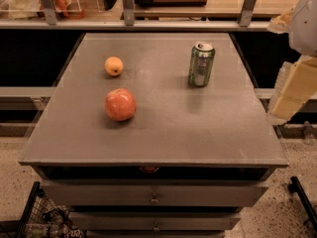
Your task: Knock green can over
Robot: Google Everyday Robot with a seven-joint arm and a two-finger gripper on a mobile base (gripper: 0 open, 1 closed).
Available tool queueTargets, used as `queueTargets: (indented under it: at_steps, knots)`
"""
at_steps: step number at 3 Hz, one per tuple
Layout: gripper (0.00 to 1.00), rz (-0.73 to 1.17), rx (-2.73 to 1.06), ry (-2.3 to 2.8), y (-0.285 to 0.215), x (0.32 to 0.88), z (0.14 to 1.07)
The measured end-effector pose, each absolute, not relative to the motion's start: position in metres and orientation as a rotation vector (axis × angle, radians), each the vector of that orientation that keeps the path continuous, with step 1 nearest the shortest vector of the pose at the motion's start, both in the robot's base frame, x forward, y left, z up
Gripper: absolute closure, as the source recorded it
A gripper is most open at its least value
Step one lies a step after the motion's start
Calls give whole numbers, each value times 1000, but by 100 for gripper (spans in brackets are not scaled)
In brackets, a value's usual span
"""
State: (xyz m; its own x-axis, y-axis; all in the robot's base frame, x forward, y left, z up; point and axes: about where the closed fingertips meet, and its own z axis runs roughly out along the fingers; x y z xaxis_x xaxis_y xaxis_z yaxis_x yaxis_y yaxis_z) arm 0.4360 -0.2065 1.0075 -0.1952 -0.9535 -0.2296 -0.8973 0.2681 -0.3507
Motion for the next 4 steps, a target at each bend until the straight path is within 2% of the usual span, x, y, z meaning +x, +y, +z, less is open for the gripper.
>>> queueTargets:
  at_steps: [2, 3, 4]
  knots:
    - [0, -118, -1683, 2126, -214, 456, 989]
    - [0, 36, -1690, 2123, -221, 493, 943]
    - [0, 35, -1690, 2122, -221, 492, 944]
